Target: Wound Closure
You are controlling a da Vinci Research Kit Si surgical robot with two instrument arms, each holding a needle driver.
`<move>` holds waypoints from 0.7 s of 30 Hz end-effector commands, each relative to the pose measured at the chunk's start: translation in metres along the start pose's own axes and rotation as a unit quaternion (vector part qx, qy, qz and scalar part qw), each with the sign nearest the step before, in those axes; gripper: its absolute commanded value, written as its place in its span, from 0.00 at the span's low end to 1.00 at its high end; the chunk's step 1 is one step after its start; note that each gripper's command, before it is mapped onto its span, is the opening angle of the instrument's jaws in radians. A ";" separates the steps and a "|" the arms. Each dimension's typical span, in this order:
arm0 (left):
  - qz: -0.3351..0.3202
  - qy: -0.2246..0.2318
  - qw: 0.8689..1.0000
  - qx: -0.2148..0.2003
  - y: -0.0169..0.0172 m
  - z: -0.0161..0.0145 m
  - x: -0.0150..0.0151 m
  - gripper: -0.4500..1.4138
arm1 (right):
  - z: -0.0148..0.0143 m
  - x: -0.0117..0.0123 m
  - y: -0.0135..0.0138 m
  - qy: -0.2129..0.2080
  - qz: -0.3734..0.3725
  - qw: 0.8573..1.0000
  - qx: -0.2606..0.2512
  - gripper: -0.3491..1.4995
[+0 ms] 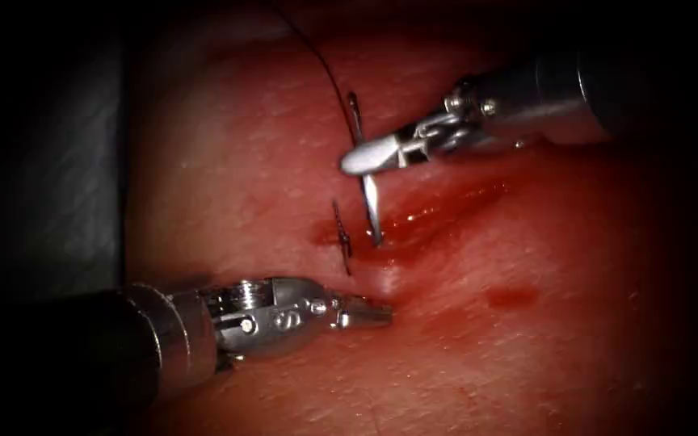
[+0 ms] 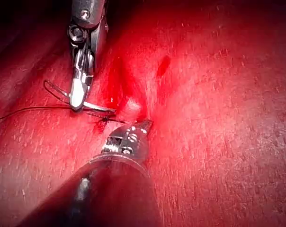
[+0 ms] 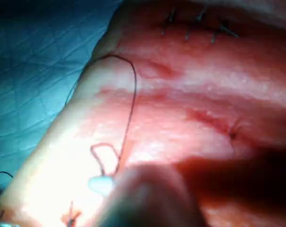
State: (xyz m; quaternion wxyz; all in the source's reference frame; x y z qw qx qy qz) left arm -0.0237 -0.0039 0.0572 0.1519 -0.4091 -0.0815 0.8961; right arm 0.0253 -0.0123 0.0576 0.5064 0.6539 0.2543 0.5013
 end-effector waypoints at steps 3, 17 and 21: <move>0.000 0.000 1.000 -0.001 0.0002 0.0009 -0.0002 0.00 | 0.0009 -0.0007 0.0008 -0.007 0.007 1.000 0.002 0.00; -0.003 0.000 1.000 -0.001 0.0002 0.0009 -0.0002 0.00 | 0.0012 -0.0027 0.0003 -0.023 0.016 1.000 0.006 0.00; 0.000 0.000 1.000 -0.001 0.0002 0.0009 -0.0002 0.00 | 0.0014 -0.0032 0.0000 -0.027 0.014 1.000 0.007 0.00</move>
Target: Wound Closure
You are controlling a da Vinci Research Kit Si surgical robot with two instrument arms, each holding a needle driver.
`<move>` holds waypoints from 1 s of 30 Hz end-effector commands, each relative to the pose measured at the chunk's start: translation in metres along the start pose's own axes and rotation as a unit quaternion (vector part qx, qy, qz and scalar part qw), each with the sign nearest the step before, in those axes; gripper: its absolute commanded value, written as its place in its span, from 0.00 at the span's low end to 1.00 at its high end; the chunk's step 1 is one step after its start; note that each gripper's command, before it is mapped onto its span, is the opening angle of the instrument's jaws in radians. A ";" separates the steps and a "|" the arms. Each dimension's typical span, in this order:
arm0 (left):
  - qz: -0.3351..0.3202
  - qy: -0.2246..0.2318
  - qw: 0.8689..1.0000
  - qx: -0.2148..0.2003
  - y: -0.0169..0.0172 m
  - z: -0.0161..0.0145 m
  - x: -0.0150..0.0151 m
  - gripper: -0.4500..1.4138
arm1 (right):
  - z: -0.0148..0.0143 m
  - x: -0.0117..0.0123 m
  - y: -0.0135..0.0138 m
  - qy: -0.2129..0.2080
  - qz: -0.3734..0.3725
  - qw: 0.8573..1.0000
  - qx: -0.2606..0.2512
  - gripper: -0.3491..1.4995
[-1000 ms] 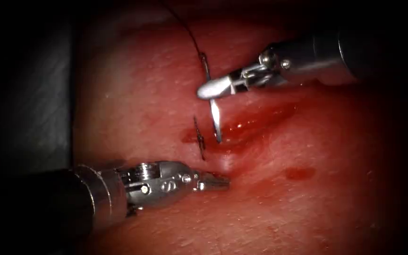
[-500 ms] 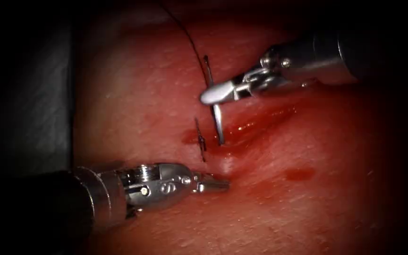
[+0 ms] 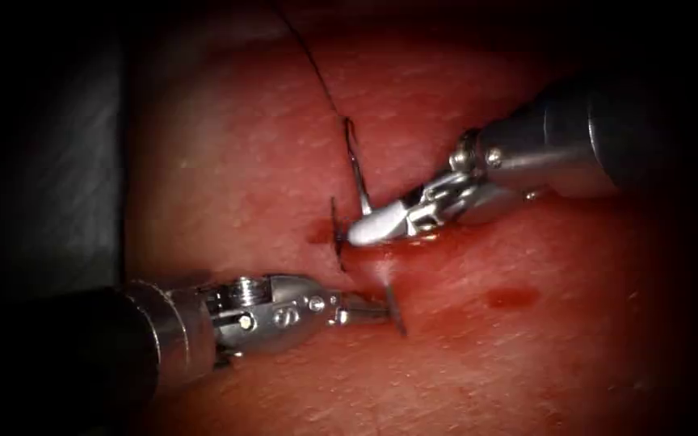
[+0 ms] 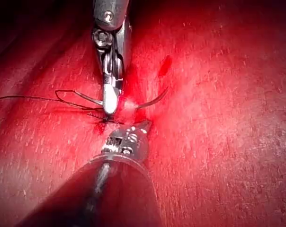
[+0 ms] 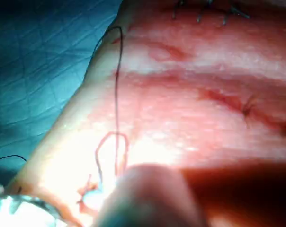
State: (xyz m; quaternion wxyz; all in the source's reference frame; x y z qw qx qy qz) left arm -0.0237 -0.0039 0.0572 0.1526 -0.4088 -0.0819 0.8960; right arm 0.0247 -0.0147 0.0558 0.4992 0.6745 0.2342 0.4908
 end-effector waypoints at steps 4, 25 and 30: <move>0.000 0.001 1.000 -0.001 0.0002 0.0009 -0.0001 0.00 | 0.0009 -0.0001 0.0006 -0.002 -0.002 1.000 -0.001 0.00; 0.098 0.054 0.993 0.044 0.0018 -0.0023 0.0034 0.17 | -0.0036 0.0046 -0.0009 0.136 -0.176 0.975 0.026 0.92; 0.124 0.081 0.986 0.073 0.0018 -0.0032 0.0045 0.24 | -0.0055 0.0052 -0.0012 0.152 -0.197 0.968 0.012 0.90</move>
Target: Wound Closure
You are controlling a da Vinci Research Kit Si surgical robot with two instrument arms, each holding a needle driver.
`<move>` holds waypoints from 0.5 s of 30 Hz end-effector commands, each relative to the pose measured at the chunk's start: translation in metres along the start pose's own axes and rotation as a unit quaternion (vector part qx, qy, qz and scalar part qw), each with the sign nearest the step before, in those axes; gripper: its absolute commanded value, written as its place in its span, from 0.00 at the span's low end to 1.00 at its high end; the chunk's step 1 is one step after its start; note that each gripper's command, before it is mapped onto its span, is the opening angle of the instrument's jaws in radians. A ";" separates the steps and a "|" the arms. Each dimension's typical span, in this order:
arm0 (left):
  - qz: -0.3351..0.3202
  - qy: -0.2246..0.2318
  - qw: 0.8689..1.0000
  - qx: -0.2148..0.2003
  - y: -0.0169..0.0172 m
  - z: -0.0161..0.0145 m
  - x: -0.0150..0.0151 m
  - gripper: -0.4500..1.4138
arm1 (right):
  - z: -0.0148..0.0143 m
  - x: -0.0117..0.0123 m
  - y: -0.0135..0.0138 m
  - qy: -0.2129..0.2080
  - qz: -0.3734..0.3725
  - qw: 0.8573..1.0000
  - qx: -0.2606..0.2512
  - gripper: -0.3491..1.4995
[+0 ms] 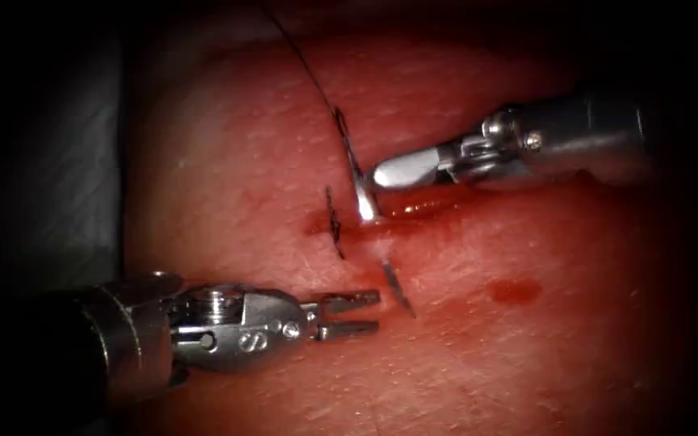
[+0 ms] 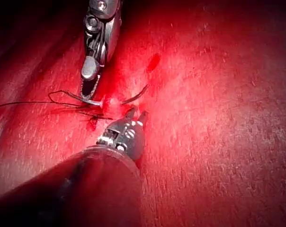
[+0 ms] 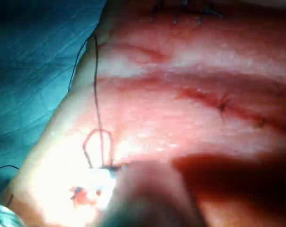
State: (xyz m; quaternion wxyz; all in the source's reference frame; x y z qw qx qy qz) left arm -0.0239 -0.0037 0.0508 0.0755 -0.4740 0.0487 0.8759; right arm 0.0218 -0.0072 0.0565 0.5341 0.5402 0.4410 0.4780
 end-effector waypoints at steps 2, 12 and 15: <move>0.008 0.009 1.000 0.011 0.0002 0.0007 0.0001 0.26 | -0.0002 -0.0001 0.0006 0.003 -0.021 1.000 -0.005 0.90; 0.032 0.026 0.999 0.035 -0.0003 0.0011 0.0006 0.35 | -0.0020 0.0000 0.0005 0.005 -0.035 0.999 -0.011 0.85; 0.032 0.025 0.999 0.036 -0.0006 0.0018 0.0006 0.35 | -0.0019 0.0000 0.0006 0.006 -0.038 0.999 -0.011 0.84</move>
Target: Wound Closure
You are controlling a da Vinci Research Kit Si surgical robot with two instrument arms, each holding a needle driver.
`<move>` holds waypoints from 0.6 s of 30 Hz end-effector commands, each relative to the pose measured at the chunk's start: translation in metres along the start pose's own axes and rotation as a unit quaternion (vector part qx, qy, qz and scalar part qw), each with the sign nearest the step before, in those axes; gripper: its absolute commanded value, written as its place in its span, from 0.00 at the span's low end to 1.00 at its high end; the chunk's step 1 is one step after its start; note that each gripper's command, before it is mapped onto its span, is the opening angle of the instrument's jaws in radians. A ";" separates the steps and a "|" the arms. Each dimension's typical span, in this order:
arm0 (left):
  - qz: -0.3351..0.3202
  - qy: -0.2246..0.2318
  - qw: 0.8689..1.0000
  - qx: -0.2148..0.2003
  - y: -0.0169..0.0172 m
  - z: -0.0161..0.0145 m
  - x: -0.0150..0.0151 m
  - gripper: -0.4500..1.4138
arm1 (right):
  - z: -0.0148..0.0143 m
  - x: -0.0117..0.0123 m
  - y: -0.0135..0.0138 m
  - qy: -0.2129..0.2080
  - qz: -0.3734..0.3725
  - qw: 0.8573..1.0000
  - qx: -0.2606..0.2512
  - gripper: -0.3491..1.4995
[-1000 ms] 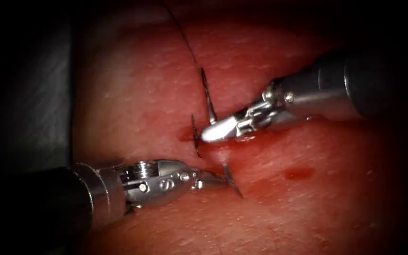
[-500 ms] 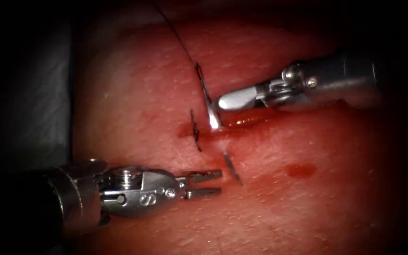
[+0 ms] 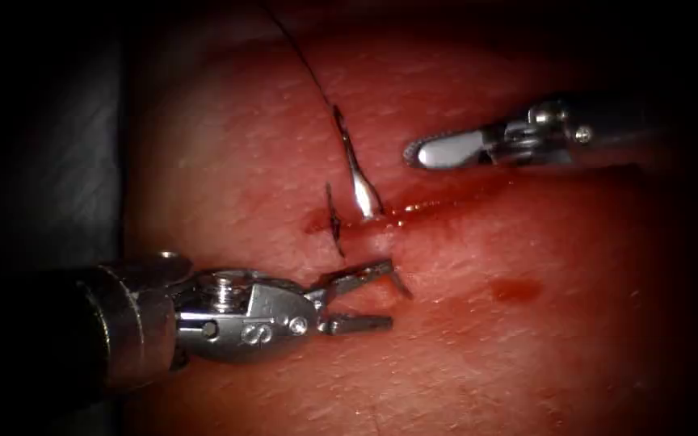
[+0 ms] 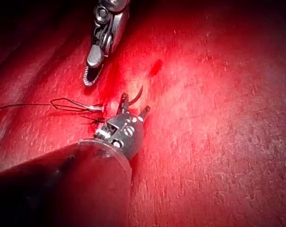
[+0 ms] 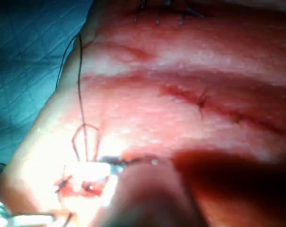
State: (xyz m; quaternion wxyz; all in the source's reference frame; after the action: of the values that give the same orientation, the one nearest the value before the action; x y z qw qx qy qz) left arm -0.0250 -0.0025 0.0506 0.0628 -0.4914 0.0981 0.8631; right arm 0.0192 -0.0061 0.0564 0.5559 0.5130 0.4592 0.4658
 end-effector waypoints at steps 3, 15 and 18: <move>-0.002 0.001 1.000 0.006 0.0001 0.0016 -0.0005 0.36 | 0.0009 -0.0008 0.0005 -0.001 -0.003 1.000 0.001 0.83; -0.007 0.010 1.000 0.018 -0.0005 0.0038 -0.0011 0.00 | 0.0005 -0.0010 0.0003 -0.002 -0.006 1.000 0.001 0.78; -0.021 0.021 0.999 0.018 -0.0005 0.0037 -0.0012 0.00 | 0.0004 -0.0011 0.0002 -0.002 -0.021 1.000 0.001 0.73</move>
State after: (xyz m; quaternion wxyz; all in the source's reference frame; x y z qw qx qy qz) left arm -0.0267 -0.0010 0.0527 0.0946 -0.5118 0.1016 0.8478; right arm 0.0188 -0.0064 0.0561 0.5683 0.5011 0.4719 0.4509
